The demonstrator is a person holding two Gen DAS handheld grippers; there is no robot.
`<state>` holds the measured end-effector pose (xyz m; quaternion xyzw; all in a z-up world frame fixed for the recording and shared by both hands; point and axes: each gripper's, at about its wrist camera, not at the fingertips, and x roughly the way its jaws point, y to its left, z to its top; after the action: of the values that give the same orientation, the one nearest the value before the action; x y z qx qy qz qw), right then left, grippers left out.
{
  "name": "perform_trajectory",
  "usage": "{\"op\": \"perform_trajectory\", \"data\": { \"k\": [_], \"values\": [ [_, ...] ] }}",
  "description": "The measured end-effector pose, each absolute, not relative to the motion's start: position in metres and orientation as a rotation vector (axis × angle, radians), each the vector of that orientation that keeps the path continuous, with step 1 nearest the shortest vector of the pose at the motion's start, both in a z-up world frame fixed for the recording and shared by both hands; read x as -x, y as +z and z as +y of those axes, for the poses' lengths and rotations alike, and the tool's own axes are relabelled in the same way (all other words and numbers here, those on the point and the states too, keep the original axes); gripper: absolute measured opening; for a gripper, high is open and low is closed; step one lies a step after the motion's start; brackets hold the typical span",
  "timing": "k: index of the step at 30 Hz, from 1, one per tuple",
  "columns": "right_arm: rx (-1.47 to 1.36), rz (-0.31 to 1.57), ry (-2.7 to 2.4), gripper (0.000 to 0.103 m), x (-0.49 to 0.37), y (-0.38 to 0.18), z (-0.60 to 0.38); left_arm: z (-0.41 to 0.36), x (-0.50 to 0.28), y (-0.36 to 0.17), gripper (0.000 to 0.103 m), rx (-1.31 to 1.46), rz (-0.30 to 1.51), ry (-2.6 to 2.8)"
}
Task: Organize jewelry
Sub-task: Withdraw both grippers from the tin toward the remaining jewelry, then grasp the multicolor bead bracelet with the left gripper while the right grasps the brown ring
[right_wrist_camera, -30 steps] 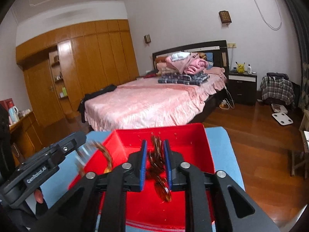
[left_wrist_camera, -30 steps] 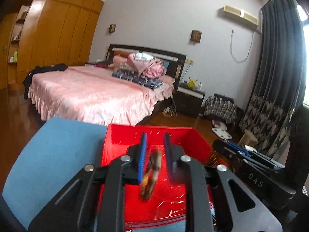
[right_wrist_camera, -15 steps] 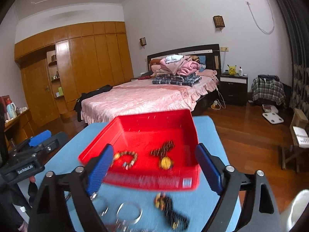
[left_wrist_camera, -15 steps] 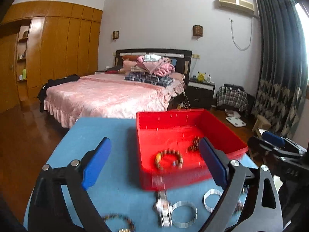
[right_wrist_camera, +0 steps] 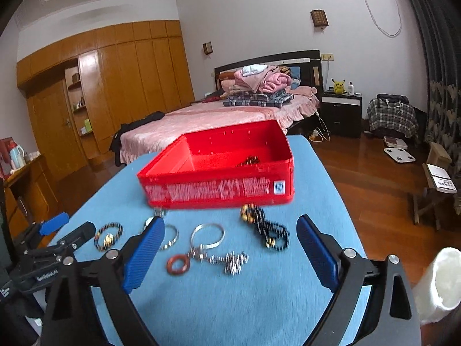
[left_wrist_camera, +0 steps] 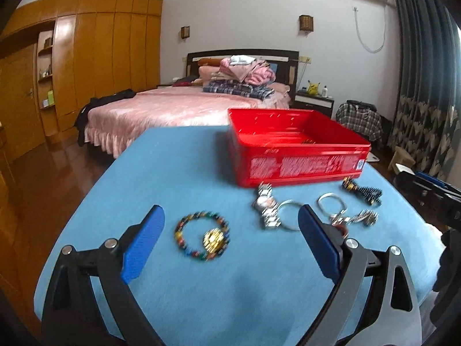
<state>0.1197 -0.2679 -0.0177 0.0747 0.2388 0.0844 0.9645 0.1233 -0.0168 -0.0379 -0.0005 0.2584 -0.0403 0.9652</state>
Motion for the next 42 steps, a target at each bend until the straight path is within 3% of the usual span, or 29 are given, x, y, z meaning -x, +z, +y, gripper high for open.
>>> {"op": "perform_trajectory", "data": {
  "k": [9,12,17,23,30,35,38,42],
  "values": [
    [-0.138,0.509,0.173,0.091,-0.114,-0.03,-0.264,-0.004,-0.127,-0.059,0.091,0.014,0.595,-0.028],
    [-0.134,0.511,0.174,0.091,-0.114,-0.031,-0.265,0.001,-0.133,-0.062,0.084,0.034,0.613,-0.027],
    [-0.132,0.521,0.176,0.091,-0.115,-0.035,-0.265,0.005,-0.143,-0.061,0.082,0.071,0.628,-0.022],
    [-0.117,0.517,0.174,0.091,-0.115,-0.034,-0.264,0.022,-0.15,-0.058,0.074,0.098,0.64,0.027],
    [-0.113,0.519,0.176,0.091,-0.115,-0.036,-0.259,0.034,-0.171,-0.073,0.053,0.135,0.78,0.049],
    [-0.117,0.523,0.169,0.091,-0.116,-0.037,-0.258,0.024,-0.175,-0.074,0.052,0.086,0.805,0.069],
    [-0.119,0.533,0.182,0.091,-0.118,-0.038,-0.256,0.024,-0.173,-0.074,0.036,0.088,0.798,0.053],
    [-0.109,0.559,0.215,0.077,-0.123,-0.039,-0.25,0.025,-0.173,-0.077,0.007,0.099,0.79,0.017]
  ]
}}
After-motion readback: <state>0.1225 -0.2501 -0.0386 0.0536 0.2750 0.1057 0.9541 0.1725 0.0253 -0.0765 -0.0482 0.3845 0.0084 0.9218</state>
